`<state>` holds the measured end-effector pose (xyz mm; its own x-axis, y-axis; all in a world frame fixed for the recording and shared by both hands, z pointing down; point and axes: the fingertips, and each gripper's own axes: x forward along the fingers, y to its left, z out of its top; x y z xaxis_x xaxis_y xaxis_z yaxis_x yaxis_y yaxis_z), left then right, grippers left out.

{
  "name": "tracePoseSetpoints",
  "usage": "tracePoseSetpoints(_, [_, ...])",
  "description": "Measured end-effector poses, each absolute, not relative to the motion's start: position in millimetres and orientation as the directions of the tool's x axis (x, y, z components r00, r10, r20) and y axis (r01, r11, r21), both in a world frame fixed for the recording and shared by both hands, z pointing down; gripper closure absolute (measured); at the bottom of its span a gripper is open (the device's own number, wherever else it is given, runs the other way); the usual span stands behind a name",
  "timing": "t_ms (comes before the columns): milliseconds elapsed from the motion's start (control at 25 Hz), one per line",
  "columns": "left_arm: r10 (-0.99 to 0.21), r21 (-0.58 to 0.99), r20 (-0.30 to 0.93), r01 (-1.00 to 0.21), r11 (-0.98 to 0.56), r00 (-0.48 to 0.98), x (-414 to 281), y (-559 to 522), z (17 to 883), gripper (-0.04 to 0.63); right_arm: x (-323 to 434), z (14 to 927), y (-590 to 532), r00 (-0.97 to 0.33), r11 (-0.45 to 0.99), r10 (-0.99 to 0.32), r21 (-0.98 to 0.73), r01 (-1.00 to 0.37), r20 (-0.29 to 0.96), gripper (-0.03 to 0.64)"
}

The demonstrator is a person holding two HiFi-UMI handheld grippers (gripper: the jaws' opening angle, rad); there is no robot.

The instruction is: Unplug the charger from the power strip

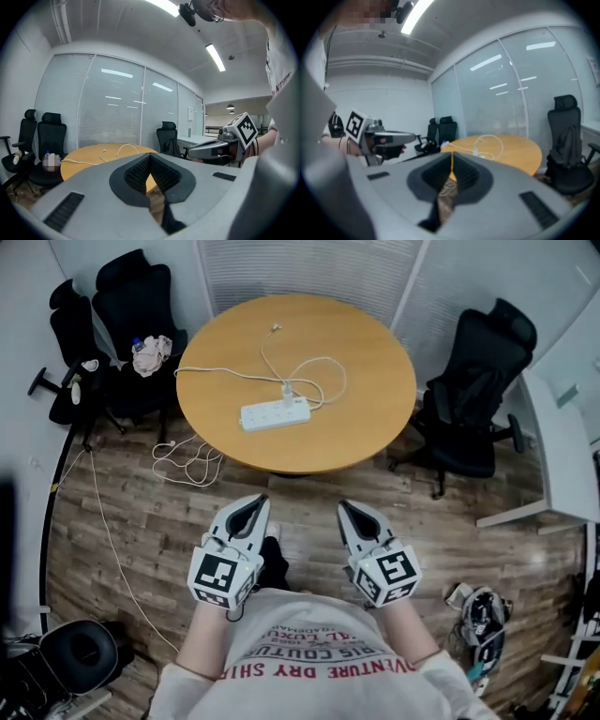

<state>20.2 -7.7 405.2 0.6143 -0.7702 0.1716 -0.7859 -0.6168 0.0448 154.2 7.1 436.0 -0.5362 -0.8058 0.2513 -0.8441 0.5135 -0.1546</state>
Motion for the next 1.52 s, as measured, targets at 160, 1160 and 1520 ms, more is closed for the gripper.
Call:
tracePoseSetpoints(160, [-0.744, 0.033, 0.144, -0.755, -0.655, 0.652, 19.5, -78.5, 400.4, 0.563, 148.4, 434.5, -56.7, -0.499, 0.479, -0.829, -0.14, -0.866, 0.253, 0.588])
tracePoseSetpoints(1160, [-0.7, 0.177, 0.268, -0.748, -0.639, 0.662, -35.3, -317.4, 481.5, 0.563, 100.8, 503.9, -304.7, -0.404, 0.436, -0.778, -0.05, -0.899, 0.481, 0.588])
tracePoseSetpoints(1520, [-0.618, 0.197, 0.466, -0.756, -0.624, 0.633, -11.4, -329.6, 590.8, 0.563, 100.6, 588.7, -331.5, -0.435, 0.46, -0.631, -0.141, -0.876, 0.643, 0.568])
